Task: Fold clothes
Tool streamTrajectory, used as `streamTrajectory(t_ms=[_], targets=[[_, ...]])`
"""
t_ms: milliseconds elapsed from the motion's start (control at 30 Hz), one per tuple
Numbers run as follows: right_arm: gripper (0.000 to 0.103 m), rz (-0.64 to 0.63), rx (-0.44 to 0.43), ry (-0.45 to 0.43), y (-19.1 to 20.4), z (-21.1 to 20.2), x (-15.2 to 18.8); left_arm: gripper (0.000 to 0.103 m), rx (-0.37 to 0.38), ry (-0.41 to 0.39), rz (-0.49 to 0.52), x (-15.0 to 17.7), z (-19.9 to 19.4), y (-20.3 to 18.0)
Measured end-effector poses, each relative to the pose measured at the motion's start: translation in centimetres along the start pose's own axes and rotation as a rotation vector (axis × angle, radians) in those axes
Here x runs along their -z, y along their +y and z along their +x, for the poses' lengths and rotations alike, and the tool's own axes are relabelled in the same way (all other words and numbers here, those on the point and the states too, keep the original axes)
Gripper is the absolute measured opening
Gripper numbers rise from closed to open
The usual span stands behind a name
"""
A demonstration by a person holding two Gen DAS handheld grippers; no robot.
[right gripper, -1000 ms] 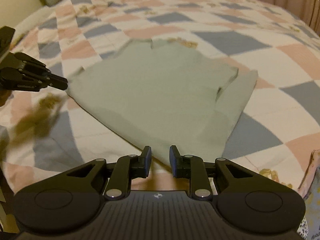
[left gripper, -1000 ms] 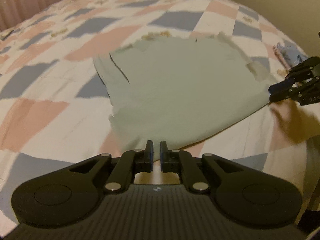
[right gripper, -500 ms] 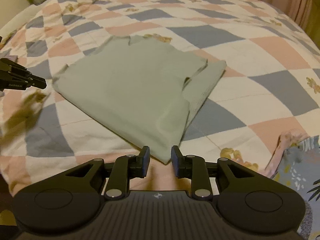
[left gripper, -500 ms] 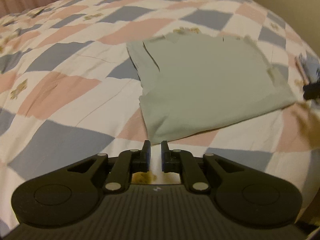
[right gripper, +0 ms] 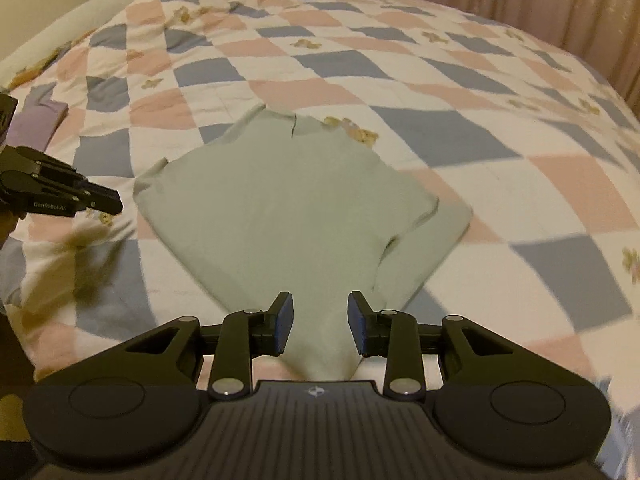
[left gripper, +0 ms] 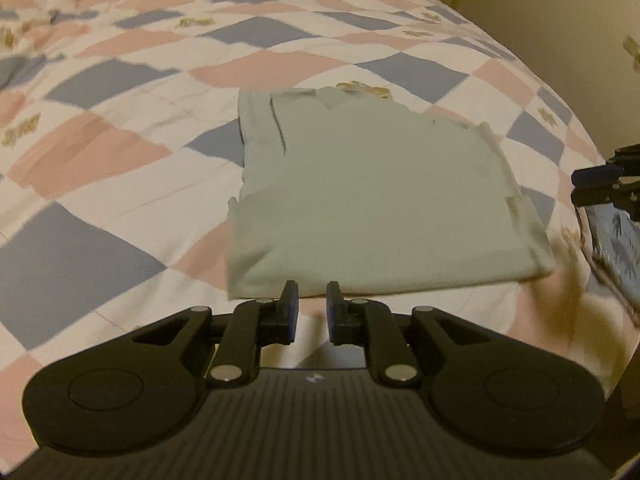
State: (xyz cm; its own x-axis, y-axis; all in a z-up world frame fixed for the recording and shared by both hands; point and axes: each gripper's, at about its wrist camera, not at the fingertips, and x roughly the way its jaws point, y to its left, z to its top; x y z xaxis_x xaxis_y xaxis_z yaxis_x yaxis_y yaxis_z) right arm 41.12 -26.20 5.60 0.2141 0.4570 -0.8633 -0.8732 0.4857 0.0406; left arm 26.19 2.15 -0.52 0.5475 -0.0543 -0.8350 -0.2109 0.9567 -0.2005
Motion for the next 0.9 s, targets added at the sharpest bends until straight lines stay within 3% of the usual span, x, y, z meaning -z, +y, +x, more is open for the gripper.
streamTrajectory(t_ms=[333, 467, 633, 900], targets=[[0.036, -0.098, -0.034, 0.063, -0.2, 4.7, -6.7, 0.013, 0.008, 0.044, -0.250, 0.2, 2.7, 4.4], [0.036, -0.162, -0.061, 0.086, -0.2, 6.9, -8.9, 0.015, 0.024, 0.027, -0.374, 0.9, 3.0, 5.1], [0.038, -0.291, -0.124, 0.104, -0.4, 9.5, -12.7, 0.018, 0.048, -0.004, -0.535, 1.8, 3.2, 5.6], [0.045, -0.531, -0.309, 0.144, -0.1, 16.0, -20.4, 0.027, 0.083, -0.066, -0.766, 3.3, 3.7, 6.2]])
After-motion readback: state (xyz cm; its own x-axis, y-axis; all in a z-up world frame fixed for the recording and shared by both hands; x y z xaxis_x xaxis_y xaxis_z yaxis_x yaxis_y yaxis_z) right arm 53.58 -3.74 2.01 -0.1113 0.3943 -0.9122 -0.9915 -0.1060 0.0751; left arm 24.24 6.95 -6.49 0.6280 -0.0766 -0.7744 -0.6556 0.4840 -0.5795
